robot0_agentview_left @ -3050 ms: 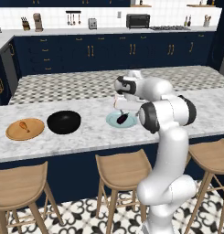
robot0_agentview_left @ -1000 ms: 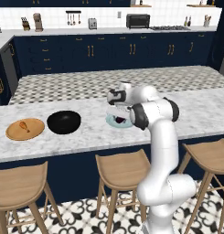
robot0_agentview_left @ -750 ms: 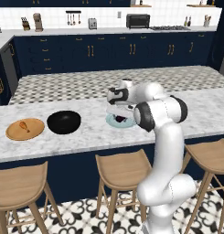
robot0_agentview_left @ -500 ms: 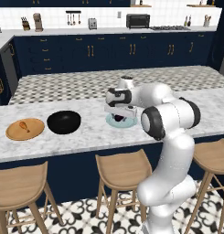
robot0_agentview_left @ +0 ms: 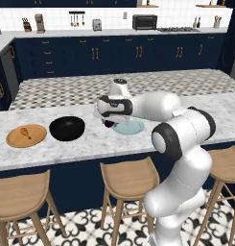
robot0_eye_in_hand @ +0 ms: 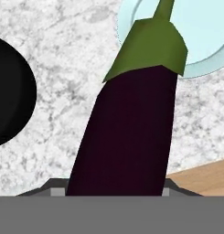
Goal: Pick the chicken drumstick and eggplant from their plates and place them in the bowl. Then put the bowl in the fridge.
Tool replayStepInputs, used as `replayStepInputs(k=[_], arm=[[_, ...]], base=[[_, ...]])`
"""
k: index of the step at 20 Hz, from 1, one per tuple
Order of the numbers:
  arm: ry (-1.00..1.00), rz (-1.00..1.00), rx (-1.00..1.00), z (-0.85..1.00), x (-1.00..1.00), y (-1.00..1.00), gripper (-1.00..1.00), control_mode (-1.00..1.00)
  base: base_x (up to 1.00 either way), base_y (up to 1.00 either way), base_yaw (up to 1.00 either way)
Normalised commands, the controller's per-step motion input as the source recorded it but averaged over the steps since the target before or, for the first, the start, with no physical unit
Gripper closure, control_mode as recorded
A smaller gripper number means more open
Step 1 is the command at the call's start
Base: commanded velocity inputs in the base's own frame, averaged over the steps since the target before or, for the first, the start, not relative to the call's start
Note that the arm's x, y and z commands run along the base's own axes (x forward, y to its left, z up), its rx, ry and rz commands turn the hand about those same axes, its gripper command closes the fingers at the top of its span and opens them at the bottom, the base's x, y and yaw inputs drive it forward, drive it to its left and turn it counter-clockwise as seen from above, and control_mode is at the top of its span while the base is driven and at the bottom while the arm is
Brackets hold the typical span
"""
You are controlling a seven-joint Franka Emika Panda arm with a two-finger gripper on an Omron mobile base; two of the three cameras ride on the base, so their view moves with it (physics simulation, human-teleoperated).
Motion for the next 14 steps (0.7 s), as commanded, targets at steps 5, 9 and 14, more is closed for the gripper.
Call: replayStepInputs(k=[5, 9, 14], arm=[[0.01, 0.15, -0.02, 0.26, 0.27, 0.69, 1.0, -1.0], [0.04, 0.14, 0.0, 0.16, 0.49, 0.67, 1.0, -1.0], [0.04, 0.13, 0.0, 0.07, 0.48, 0.79, 1.0, -1.0]], base=[[0.0, 0.0, 0.0], [0.0, 0.0, 0.0], [0.0, 0.0, 0.0]])
